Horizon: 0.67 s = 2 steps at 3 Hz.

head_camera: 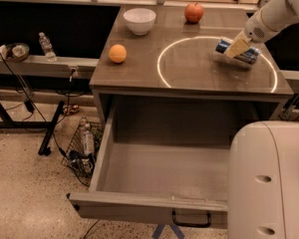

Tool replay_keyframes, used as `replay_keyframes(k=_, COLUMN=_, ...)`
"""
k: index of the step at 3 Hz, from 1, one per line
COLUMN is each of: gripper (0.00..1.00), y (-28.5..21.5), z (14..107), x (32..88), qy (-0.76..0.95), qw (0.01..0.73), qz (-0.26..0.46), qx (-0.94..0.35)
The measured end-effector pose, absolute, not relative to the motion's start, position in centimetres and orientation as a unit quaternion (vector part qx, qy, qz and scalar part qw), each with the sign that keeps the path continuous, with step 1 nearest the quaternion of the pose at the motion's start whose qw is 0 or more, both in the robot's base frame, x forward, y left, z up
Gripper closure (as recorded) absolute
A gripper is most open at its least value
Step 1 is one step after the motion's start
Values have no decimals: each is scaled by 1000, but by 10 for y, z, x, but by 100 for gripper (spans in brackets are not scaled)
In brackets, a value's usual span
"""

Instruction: Place redbull can into top drawer

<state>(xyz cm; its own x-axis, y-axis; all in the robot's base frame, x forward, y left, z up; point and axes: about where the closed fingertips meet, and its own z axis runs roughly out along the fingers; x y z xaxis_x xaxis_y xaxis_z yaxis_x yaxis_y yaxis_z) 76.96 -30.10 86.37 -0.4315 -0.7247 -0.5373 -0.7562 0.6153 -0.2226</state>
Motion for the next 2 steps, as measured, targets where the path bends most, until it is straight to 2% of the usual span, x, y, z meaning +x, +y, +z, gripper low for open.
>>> replay_keyframes(k=1, gripper=100, y=-276, z=895, x=744, qy=810, qw=320, qz=64, qx=-487)
replay_keyframes(k=2, gripper=100, y=-228, z=927, x=704, qy=755, qw=328, qz=133, qx=-552)
